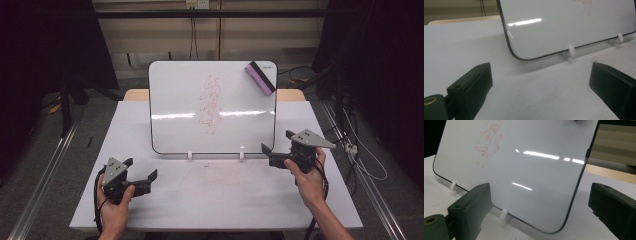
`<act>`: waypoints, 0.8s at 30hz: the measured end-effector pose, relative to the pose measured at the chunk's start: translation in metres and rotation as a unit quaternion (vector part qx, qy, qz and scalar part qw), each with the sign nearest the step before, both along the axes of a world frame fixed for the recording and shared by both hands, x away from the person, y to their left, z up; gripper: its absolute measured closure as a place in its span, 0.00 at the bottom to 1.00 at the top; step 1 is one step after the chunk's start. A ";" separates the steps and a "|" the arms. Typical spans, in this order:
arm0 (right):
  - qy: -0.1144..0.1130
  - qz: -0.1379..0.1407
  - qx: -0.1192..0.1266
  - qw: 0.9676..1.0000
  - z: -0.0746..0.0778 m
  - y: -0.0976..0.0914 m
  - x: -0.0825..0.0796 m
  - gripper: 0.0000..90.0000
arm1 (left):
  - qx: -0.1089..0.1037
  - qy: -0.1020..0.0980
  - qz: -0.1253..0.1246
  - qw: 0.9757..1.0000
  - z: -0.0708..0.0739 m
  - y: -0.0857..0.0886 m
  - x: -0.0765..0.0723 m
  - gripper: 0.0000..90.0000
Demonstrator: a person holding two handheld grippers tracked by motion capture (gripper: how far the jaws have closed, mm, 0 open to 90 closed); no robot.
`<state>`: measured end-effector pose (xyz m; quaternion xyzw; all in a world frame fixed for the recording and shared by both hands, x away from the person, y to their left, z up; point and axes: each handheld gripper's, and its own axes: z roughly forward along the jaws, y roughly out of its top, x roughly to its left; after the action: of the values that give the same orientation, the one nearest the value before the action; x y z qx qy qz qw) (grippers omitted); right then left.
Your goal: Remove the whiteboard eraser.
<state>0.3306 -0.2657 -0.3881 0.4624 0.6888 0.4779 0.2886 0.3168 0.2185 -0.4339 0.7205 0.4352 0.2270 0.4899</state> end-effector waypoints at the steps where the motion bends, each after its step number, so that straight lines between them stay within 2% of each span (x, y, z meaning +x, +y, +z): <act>1: 0.003 0.003 0.002 1.000 0.002 0.001 0.002 0.05 | 0.000 0.000 0.000 1.000 0.000 0.000 0.000 0.05; 2: 0.003 0.003 0.002 1.000 0.002 0.001 0.002 0.05 | -0.002 0.000 -0.002 1.000 0.000 -0.001 0.000 0.05; 3: 0.004 0.012 -0.008 1.000 0.006 0.005 0.004 0.06 | -0.002 -0.002 -0.008 1.000 0.000 -0.002 -0.001 0.05; 5: -0.003 0.016 -0.007 1.000 0.011 0.006 0.005 0.05 | -0.004 -0.002 -0.008 1.000 0.000 -0.003 -0.001 0.05; 6: -0.008 0.015 -0.010 1.000 0.013 0.007 0.005 0.05 | -0.002 0.002 -0.009 1.000 0.000 -0.004 -0.001 0.05; 12: -0.021 0.009 -0.030 0.999 0.020 0.007 0.009 0.05 | 0.007 -0.001 -0.013 1.000 0.000 -0.007 -0.002 0.05; 18: -0.020 0.004 -0.042 0.999 0.027 0.008 0.016 0.05 | 0.008 0.000 -0.016 1.000 0.000 -0.008 0.000 0.05; 20: -0.024 -0.003 -0.052 0.998 0.032 0.006 0.025 0.05 | 0.007 0.000 -0.017 1.000 0.000 -0.008 0.001 0.05; 24: -0.021 -0.004 -0.045 0.999 0.040 0.003 0.037 0.05 | 0.007 0.000 -0.020 1.000 0.000 -0.008 0.001 0.05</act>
<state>0.3676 -0.2624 -0.3484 0.4413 0.7014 0.4553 0.3255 0.3180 0.2102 -0.4340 0.7325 0.4192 0.2195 0.4894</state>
